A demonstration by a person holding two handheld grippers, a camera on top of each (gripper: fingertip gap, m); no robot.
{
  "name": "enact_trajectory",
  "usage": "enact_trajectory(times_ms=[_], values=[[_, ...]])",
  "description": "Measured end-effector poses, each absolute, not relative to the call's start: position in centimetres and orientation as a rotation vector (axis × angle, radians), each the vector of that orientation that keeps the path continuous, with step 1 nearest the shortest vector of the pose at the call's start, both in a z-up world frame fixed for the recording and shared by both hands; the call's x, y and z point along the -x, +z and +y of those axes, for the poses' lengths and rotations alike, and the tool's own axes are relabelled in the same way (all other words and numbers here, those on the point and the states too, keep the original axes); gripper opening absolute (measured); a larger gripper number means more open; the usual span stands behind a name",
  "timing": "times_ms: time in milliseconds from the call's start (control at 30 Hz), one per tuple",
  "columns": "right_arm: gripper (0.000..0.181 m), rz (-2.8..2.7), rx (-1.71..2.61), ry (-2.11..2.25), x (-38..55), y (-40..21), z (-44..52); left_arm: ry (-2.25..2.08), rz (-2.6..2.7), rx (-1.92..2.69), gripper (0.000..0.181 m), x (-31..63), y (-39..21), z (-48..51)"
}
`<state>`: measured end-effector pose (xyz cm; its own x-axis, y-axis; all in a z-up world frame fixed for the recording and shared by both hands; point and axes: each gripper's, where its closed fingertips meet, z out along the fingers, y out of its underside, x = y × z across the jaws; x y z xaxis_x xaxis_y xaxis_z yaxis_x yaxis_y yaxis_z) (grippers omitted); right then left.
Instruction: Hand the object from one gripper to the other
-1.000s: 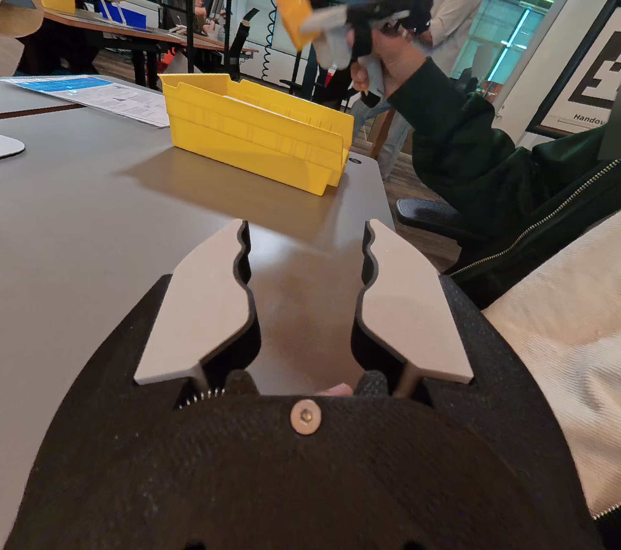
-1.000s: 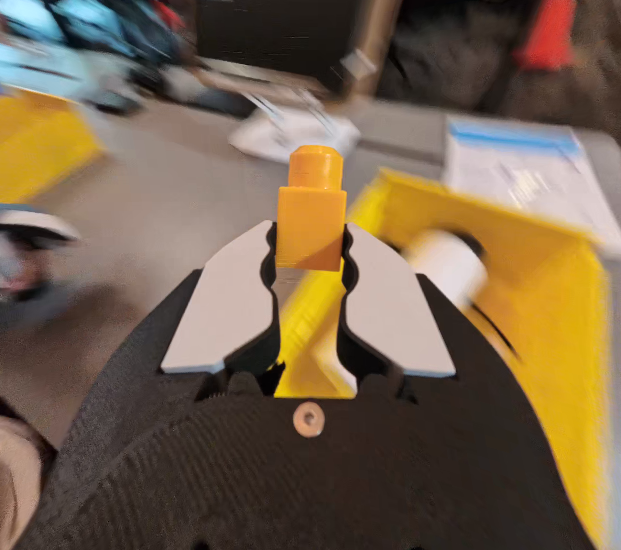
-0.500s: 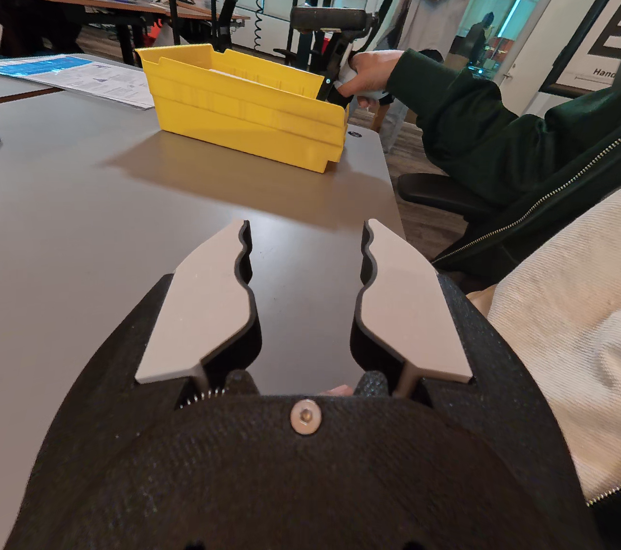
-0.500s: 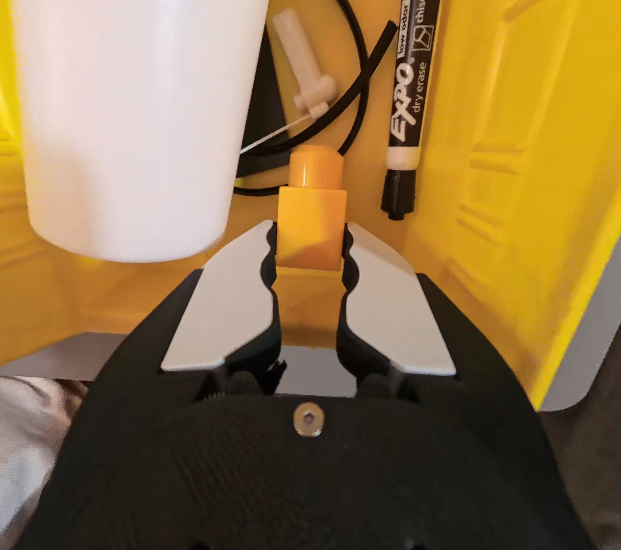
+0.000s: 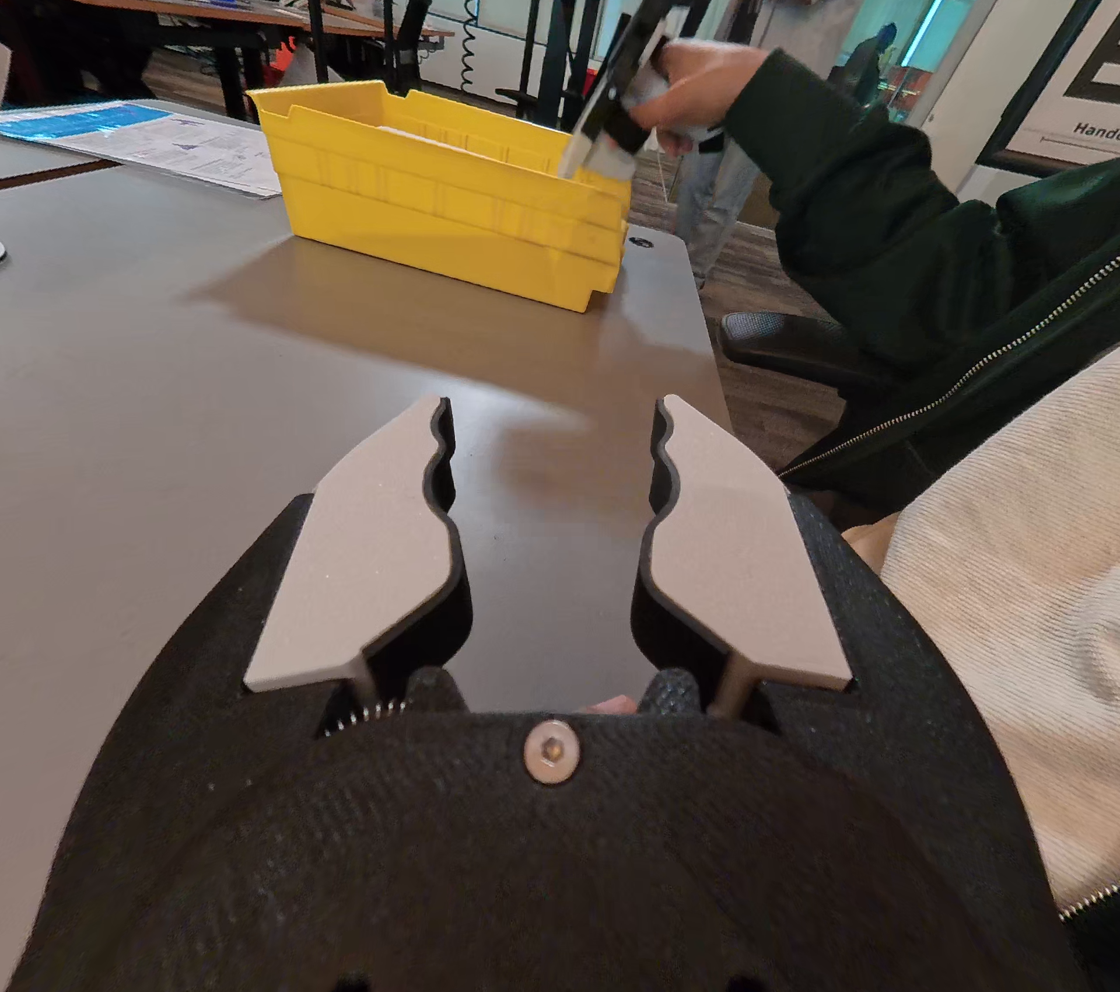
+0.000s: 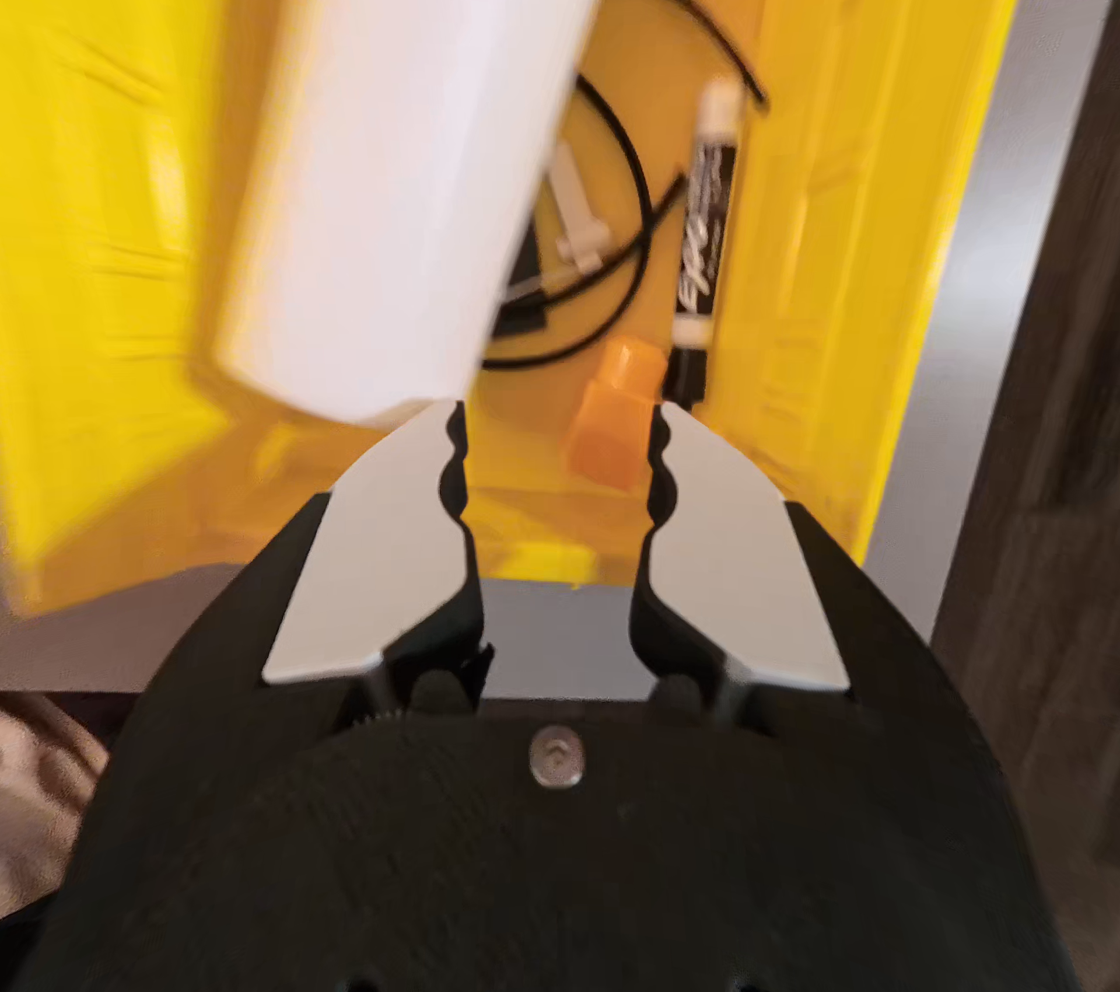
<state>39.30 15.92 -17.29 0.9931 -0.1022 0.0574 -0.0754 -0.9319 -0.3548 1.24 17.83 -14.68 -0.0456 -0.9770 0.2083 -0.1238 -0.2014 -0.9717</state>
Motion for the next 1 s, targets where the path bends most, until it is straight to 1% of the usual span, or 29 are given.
enact_trajectory(times_ms=[67, 100, 167, 233, 333, 433, 467, 533, 667, 733, 767, 833, 867, 933, 967, 1000], values=[[0.061, -0.057, 2.594, -0.121, -36.7, -13.2, 18.3, -1.351, 1.236, 1.426, 0.063, -1.3, -14.7, 17.9], [0.066, -0.179, 2.480, -0.140, -34.8, -11.1, 19.5, -1.354, 1.235, 1.428, 0.063, -1.3, -14.7, 17.9], [0.081, -0.438, 2.225, -0.174, -30.0, -7.7, 21.7, -1.360, 1.230, 1.431, 0.064, -1.4, -14.7, 17.9], [0.096, -0.652, 2.000, -0.167, -24.1, -6.5, 23.2, -1.357, 1.225, 1.433, 0.064, -1.4, -14.7, 18.0], [0.100, -0.789, 1.866, -0.066, -16.1, -8.7, 24.8, -1.339, 1.225, 1.435, 0.066, -1.4, -14.7, 18.1], [0.102, -0.792, 1.854, 0.197, -9.4, -12.9, 25.0, -1.313, 1.216, 1.440, 0.066, -1.3, -14.8, 18.3], [0.092, -0.803, 1.838, 0.295, -7.6, -14.0, 24.7, -1.304, 1.209, 1.446, 0.065, -1.2, -14.8, 18.5], [0.062, -0.979, 1.769, 0.519, -4.5, -15.4, 22.4, -1.294, 1.201, 1.454, 0.057, -0.9, -14.8, 18.7], [0.000, -0.849, 1.699, 0.652, -5.2, -13.9, 22.9, -1.287, 1.167, 1.458, 0.046, -0.4, -14.5, 19.4], [0.000, -0.794, 1.681, 0.791, -5.5, -13.8, 22.8, -1.270, 1.149, 1.459, 0.042, -0.1, -14.3, 20.0], [0.002, -0.776, 1.696, 0.835, -5.8, -14.3, 22.8, -1.253, 1.135, 1.463, 0.041, 0.2, -14.1, 20.5], [0.014, -0.775, 1.729, 0.854, -6.1, -15.3, 22.8, -1.213, 1.100, 1.459, 0.040, 1.0, -13.0, 21.6], [0.026, -0.781, 1.725, 0.824, -6.2, -15.4, 23.0, -1.181, 1.079, 1.453, 0.039, 1.8, -12.1, 22.4], [0.063, -0.768, 1.672, 0.722, -6.6, -15.0, 23.6, -1.087, 1.035, 1.429, 0.037, 4.4, -9.3, 24.2], [0.072, -0.758, 1.648, 0.677, -6.7, -14.8, 23.9, -1.030, 1.002, 1.418, 0.035, 6.2, -7.5, 25.3], [0.073, -0.756, 1.639, 0.649, -6.8, -14.8, 24.0, -0.980, 0.970, 1.419, 0.033, 8.3, -5.8, 26.4]])
